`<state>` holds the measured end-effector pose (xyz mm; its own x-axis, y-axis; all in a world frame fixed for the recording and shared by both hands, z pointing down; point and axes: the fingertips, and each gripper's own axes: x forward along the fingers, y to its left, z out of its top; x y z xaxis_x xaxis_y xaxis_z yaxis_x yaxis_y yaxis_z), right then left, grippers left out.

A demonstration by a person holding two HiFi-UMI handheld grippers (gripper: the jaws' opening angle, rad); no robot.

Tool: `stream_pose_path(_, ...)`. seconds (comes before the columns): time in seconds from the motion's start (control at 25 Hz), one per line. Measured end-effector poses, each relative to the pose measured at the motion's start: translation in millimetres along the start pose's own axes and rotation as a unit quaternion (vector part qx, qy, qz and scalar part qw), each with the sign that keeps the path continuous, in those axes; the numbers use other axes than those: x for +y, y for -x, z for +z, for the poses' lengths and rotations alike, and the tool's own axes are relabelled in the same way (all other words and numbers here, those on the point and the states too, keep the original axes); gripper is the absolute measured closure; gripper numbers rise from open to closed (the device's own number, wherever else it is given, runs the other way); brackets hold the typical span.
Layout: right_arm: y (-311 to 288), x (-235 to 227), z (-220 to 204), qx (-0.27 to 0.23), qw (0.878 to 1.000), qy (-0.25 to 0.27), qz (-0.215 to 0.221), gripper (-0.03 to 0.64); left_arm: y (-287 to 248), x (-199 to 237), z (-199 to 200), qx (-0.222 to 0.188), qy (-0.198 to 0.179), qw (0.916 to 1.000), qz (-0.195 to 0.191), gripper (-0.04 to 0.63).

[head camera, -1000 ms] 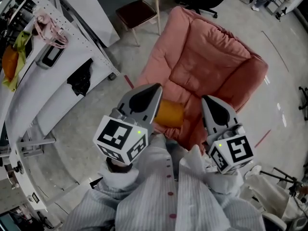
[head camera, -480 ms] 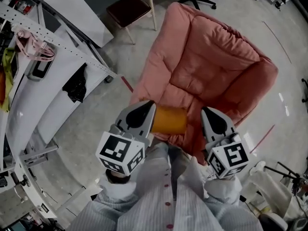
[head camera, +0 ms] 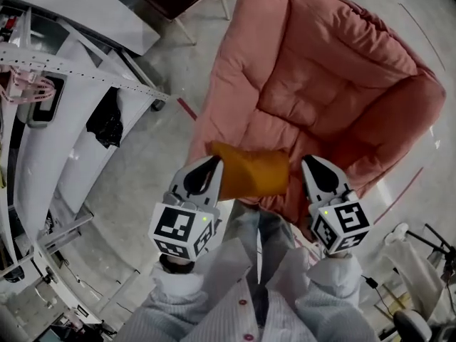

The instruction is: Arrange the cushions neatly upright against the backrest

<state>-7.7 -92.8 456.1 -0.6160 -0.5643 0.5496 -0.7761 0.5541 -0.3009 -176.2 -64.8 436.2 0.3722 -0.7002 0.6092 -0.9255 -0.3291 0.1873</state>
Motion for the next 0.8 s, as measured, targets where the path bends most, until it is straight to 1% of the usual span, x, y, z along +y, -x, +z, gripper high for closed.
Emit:
stream_pose_path(0.12,-19,-10,-30,0.019,1.0,-0.019,-0.004,0.601,-15,11,-24,0.022,-0.001,0.9997,0.002,0.583)
stream_pose_path(0.24,-37,-21,-55,0.034,0.999,-0.027,-0.007,0.6,-29,22,-42,0.033,0.008,0.9994,0.011,0.58)
stream_pose_path(0.32,-44,-32,-73,0.047,0.999,-0.026,-0.009,0.592,-37,23,-54,0.042,0.013,0.9989,0.015,0.542)
stream_pose_path(0.4,-54,-42,-95,0.066,0.997,-0.034,-0.005,0.522,-44,25,-64,0.053,0.011,0.9984,0.019,0.507)
stream_pose_path(0.44,-59,-46,-108,0.078,0.996,-0.04,-0.002,0.509,-48,27,-70,0.059,0.009,0.998,0.023,0.494)
stream_pose_path(0.6,-80,-64,-155,0.117,0.991,-0.066,-0.001,0.506,-60,37,-91,0.084,0.007,0.9958,0.037,0.44)
stream_pose_path(0.8,-107,-83,-203,0.148,0.984,-0.1,-0.01,0.494,-70,48,-114,0.1,0.023,0.993,0.058,0.397)
